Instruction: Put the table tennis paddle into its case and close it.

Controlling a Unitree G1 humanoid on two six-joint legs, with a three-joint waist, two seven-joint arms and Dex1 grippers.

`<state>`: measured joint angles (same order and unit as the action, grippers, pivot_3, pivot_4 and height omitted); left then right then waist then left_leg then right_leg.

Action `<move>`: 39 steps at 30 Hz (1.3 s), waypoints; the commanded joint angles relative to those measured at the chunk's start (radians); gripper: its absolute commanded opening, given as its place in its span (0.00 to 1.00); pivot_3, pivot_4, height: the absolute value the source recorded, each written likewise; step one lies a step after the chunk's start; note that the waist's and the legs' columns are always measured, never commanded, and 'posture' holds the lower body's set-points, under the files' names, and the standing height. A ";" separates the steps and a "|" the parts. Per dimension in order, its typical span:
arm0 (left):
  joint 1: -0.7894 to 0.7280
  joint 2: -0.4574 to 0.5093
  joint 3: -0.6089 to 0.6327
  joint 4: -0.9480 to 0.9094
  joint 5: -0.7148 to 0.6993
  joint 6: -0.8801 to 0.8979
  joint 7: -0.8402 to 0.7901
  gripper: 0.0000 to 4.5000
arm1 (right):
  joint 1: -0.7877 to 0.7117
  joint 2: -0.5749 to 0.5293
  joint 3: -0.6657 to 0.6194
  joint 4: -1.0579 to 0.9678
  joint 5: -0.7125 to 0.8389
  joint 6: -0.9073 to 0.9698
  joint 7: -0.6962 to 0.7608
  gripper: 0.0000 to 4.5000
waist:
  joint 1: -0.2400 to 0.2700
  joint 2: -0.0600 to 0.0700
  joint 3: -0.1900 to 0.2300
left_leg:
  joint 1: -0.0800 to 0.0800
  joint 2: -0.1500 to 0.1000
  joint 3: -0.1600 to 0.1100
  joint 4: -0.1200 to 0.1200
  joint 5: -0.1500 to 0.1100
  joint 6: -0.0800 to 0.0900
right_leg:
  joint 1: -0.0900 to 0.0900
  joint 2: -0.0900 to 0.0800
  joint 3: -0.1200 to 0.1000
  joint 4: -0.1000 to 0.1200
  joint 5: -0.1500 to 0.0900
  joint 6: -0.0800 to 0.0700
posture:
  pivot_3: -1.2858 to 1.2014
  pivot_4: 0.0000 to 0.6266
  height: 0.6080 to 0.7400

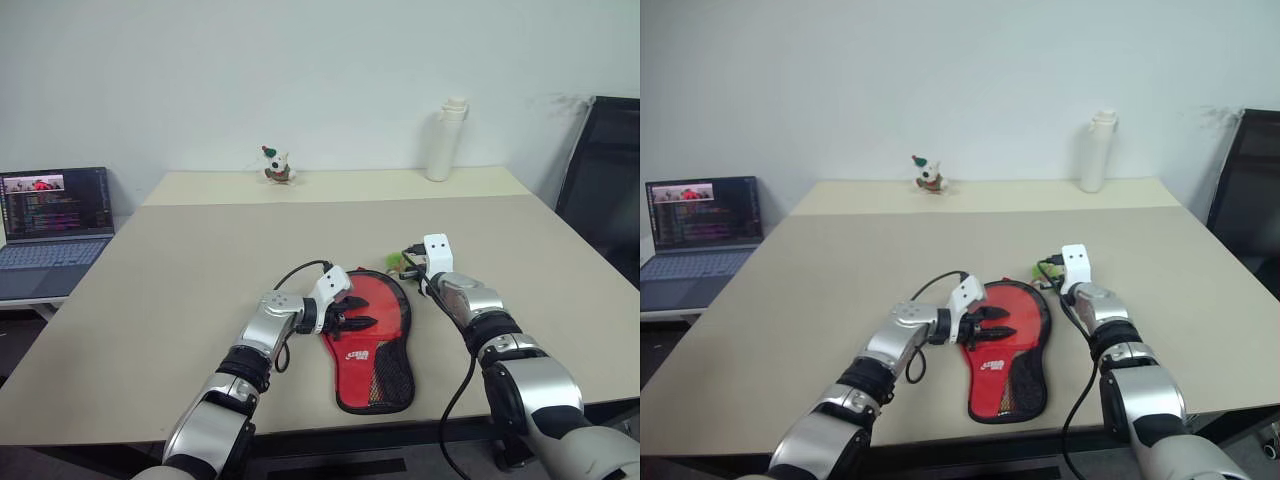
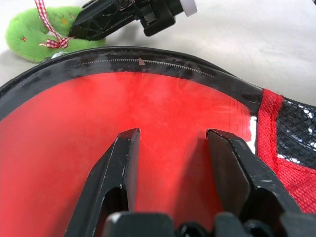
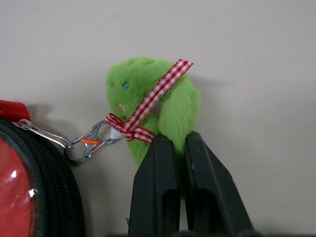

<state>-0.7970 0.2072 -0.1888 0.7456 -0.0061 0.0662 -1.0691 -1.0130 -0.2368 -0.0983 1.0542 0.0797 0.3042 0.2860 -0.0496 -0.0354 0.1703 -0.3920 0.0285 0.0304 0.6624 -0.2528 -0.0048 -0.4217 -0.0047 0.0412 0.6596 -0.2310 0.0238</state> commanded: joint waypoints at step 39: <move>-0.065 -0.087 -0.075 0.315 0.098 -0.097 0.113 0.52 | 1.252 -0.669 -0.263 -1.963 0.703 0.957 0.549 0.01 | 0.051 0.009 -0.012 | 0.000 -0.004 -0.007 -0.001 -0.001 0.001 | 0.012 -0.003 -0.008 -0.018 -0.001 0.006 | 0.52 0.24 1.00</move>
<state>-0.9018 0.1151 -0.2210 0.9868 0.0247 -0.0543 -0.9821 0.2236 -0.8852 -0.3415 -0.8681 0.7412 1.2818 0.7920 0.0009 -0.0266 0.1582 -0.3918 0.0243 0.0234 0.6618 -0.2541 -0.0037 -0.4101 -0.0077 0.0328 0.6417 -0.2318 0.0295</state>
